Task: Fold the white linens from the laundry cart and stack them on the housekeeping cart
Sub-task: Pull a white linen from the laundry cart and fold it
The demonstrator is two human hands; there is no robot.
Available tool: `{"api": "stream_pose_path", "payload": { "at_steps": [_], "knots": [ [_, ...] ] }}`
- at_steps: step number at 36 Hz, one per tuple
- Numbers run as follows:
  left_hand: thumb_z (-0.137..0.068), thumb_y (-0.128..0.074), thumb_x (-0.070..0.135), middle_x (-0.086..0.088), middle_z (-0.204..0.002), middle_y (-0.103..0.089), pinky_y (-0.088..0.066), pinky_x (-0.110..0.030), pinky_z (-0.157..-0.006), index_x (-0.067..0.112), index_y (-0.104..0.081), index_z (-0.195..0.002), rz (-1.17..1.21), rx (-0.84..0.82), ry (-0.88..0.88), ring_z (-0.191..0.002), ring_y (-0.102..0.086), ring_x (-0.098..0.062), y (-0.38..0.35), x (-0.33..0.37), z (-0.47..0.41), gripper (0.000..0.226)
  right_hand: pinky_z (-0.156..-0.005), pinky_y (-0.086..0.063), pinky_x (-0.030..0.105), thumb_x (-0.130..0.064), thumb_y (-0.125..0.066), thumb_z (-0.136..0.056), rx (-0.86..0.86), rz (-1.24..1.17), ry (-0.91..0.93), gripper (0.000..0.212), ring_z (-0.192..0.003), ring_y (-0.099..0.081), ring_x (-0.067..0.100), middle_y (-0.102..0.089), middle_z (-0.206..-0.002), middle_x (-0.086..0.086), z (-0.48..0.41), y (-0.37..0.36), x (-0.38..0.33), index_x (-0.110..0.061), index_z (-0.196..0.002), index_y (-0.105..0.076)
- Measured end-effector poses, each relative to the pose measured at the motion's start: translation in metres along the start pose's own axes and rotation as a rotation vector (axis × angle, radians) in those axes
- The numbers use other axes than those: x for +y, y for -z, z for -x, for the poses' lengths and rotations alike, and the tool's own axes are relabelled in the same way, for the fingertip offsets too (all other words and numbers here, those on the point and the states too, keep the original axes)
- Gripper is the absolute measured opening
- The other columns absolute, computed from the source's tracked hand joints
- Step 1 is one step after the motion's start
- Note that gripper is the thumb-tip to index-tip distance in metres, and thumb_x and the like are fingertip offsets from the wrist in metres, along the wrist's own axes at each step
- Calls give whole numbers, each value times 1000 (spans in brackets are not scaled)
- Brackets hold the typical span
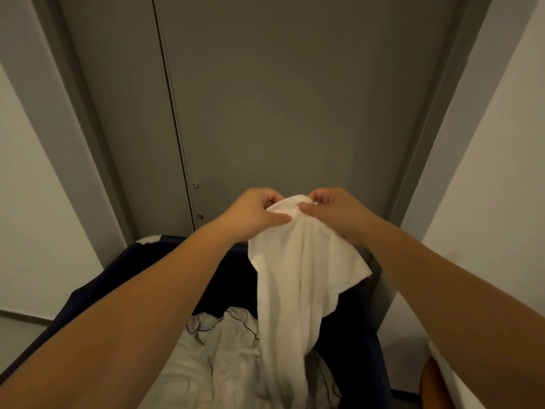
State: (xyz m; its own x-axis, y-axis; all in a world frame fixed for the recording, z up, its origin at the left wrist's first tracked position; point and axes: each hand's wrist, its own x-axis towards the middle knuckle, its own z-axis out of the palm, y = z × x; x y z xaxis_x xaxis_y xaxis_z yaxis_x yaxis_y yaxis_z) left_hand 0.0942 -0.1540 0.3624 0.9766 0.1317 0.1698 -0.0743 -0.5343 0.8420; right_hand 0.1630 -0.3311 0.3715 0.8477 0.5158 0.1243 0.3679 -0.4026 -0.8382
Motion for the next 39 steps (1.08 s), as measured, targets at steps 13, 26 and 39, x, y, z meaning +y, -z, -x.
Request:
{"api": "stream_pose_path", "payload": {
  "at_steps": [13,26,39],
  "knots": [
    [-86,-70,10,-3,-83,-69,-52,-19,-66,12,-66,-88,349,167,-38,-66,-62,-6,-14,-9,-2,5,-65,-54,33,-22,-61,-93,272,-336,-159,19,-74,-61,21,-64,-85,8,-14,43,-23,-4,-98,-64],
    [-72,-82,40,13,-141,-30,-41,-32,-105,29,-21,-146,122,108,-56,-122,-36,-4,-99,5,8,97,-88,-53,37,-29,-54,-97,537,-462,-110,21,-89,-63,20,-61,-86,1,-29,93,-93,-9,-93,-58],
    [-97,-51,19,7,-91,-50,-43,-23,-75,15,-51,-86,21,489,-279,-81,-47,-4,-112,43,-14,12,-79,-55,37,-16,-57,-95,510,-392,-69,6,-80,-62,17,-62,-88,3,-27,105,-80,-11,-93,-61]
  ]
}}
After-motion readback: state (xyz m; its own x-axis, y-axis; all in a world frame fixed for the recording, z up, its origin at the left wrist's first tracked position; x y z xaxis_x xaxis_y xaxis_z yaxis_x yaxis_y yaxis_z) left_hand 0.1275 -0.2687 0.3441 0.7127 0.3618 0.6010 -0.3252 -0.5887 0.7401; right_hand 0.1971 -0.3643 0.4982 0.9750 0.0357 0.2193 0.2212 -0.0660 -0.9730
